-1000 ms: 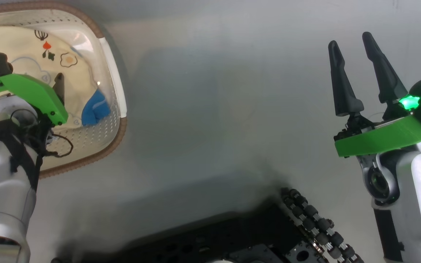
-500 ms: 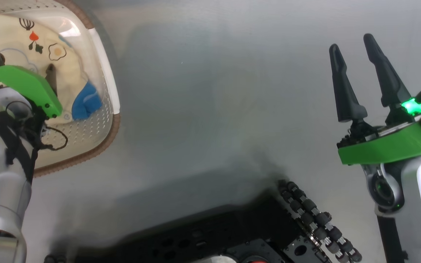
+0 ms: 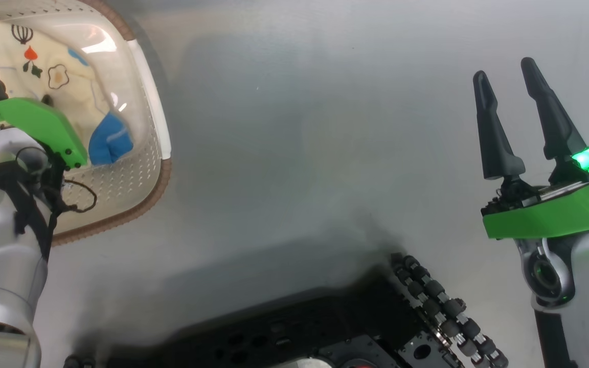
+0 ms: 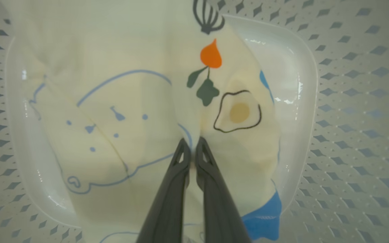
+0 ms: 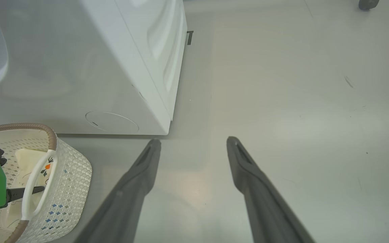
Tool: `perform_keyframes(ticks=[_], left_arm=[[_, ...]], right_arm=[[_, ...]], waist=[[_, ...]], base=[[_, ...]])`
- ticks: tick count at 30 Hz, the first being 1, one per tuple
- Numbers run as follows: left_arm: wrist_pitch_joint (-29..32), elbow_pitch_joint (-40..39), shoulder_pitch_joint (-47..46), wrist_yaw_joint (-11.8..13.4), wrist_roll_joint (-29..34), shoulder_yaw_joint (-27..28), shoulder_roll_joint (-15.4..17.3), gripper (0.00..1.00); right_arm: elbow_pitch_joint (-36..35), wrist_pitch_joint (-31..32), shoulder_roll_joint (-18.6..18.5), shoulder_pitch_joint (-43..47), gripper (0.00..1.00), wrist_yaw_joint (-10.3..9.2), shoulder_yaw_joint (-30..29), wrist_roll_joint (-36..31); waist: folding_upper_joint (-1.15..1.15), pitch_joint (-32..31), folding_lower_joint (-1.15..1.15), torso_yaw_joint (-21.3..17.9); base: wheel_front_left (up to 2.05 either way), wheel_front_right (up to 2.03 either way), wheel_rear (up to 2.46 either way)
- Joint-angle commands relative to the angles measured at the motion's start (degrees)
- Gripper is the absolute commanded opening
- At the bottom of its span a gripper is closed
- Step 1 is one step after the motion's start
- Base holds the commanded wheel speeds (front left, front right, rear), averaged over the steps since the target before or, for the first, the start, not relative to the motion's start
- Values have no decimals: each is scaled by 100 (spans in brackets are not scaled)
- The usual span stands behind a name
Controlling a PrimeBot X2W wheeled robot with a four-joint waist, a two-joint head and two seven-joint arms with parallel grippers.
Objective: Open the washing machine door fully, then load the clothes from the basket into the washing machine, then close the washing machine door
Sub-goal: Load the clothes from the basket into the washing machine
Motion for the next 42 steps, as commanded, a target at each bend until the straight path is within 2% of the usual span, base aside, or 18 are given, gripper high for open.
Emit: perform_keyframes(ticks=[1,4,11,16,22,31,38,42], left_arm=[[-126,-9,199,40,-5,125,252,0],[-453,-14,163,5,-11,133,314,0],[-1301,-54,323,-117,-28,119,176,0],[-1558,-302,661,-142,-41,183,102,0],[-1575,-1627,1456,84,192,541,208,0],[-1576,-3510,2801,291,769,1157,87,0],[-1577,-4460,3696,264,1098,1443,-19,0],[-1577,-4725,4043,290,1163,1495,-56,0]], right_arm=[[-123,-14,-3,178,100,0,76,51],[-51,-60,-3,49,100,0,99,68],[205,-108,-9,-51,100,0,-34,4],[358,-89,-45,11,100,0,-100,-6],[510,-42,-111,180,100,0,-185,7],[718,94,-215,462,100,0,-293,60],[899,147,-296,679,100,0,-232,132],[973,181,-330,763,100,0,-186,158]], waist=[[0,-18,0,17],[0,-73,0,46],[0,-607,0,339],[0,-1152,0,500],[0,-1882,0,600],[0,-2975,0,721],[0,-3958,0,754],[0,-4288,0,746]], base=[[0,0,0],[0,0,0],[0,0,0],[0,0,0],[0,0,0],[0,0,0],[0,0,0],[0,0,0]])
